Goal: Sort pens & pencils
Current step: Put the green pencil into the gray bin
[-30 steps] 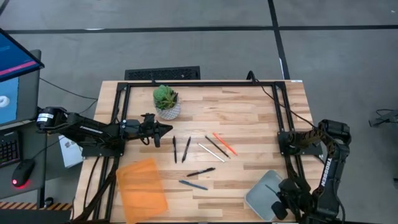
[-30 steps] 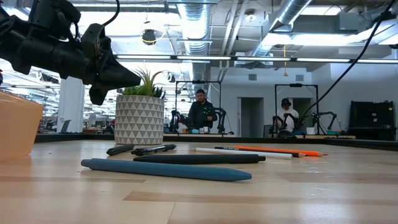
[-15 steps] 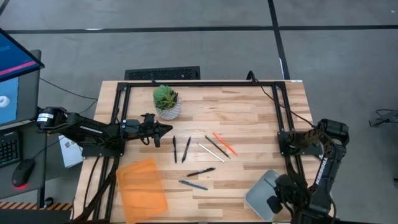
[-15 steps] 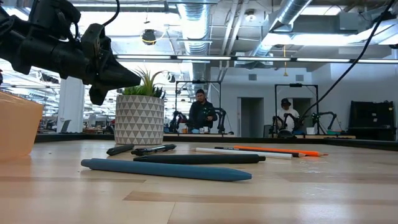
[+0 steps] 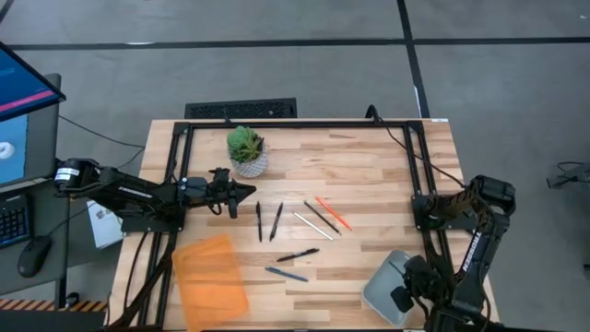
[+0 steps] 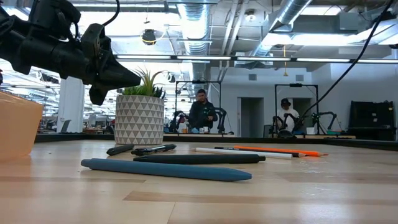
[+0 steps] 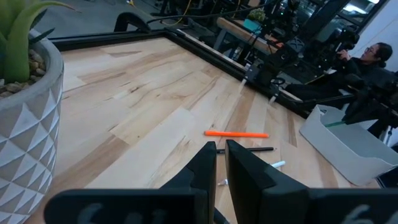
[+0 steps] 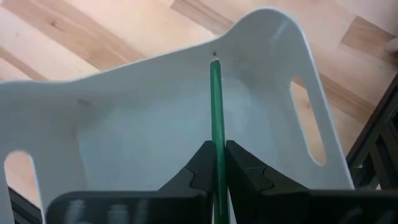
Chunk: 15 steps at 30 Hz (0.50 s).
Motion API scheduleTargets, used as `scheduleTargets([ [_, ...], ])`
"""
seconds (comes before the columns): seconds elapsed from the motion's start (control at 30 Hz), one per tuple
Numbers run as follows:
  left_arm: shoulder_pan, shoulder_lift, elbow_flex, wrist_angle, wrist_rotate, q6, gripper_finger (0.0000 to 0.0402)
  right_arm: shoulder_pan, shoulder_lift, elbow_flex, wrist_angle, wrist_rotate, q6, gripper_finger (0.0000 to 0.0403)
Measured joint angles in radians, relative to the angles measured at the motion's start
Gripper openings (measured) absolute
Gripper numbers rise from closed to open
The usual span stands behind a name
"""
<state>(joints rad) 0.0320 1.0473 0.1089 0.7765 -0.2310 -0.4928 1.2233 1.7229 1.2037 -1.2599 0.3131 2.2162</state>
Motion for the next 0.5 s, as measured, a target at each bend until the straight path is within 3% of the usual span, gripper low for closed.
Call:
scheduleTargets([
  [0.5, 0.000, 0.000, 0.000, -0.002, 0.000, 0.002, 0.0025, -0.083, 0.000, 0.000, -0.004, 0.010, -0.053, 0.0104],
])
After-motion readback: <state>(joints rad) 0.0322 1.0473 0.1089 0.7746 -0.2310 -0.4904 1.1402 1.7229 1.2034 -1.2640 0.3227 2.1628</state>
